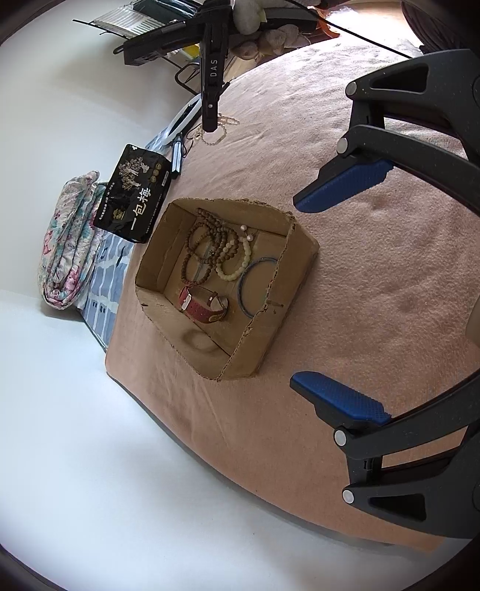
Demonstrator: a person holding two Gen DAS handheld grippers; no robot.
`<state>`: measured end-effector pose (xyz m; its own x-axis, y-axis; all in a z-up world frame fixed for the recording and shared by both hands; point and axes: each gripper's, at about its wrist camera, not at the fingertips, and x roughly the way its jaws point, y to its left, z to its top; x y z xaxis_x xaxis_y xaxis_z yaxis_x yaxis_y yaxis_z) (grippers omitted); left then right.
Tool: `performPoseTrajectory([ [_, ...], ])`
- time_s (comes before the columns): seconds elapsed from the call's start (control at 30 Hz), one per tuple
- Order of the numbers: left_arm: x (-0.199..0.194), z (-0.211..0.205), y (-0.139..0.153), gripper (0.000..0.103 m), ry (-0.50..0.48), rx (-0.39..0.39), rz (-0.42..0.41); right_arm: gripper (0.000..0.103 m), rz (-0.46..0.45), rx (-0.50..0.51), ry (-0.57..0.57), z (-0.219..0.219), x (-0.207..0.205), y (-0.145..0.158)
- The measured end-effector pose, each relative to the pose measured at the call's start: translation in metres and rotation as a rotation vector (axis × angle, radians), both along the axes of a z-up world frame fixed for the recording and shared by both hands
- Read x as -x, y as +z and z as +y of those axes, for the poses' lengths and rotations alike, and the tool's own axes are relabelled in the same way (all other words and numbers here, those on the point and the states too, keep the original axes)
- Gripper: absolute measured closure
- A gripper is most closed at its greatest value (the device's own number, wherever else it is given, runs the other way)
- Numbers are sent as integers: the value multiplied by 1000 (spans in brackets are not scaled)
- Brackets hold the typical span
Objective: Organize jewelry
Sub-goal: 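Lift the pearl necklace and carry it over the box with the right gripper, then open the right gripper to drop the pearl necklace into the box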
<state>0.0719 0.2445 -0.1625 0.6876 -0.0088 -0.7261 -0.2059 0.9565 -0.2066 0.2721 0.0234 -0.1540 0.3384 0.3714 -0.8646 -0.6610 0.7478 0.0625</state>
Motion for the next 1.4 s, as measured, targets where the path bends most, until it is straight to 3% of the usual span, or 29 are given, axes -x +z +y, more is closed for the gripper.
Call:
performPoseTrajectory([
  [0.4,4,7,3,13,46,-58,8,98,-24,-63,96,65,27,17],
  [0.73,3,13,7,13,78,-70,3,98,-36,-64,151,109,36,9],
  [1.4,5,7,16,13,70,-98,-10,97,-19,-54,158,125,37,-10],
])
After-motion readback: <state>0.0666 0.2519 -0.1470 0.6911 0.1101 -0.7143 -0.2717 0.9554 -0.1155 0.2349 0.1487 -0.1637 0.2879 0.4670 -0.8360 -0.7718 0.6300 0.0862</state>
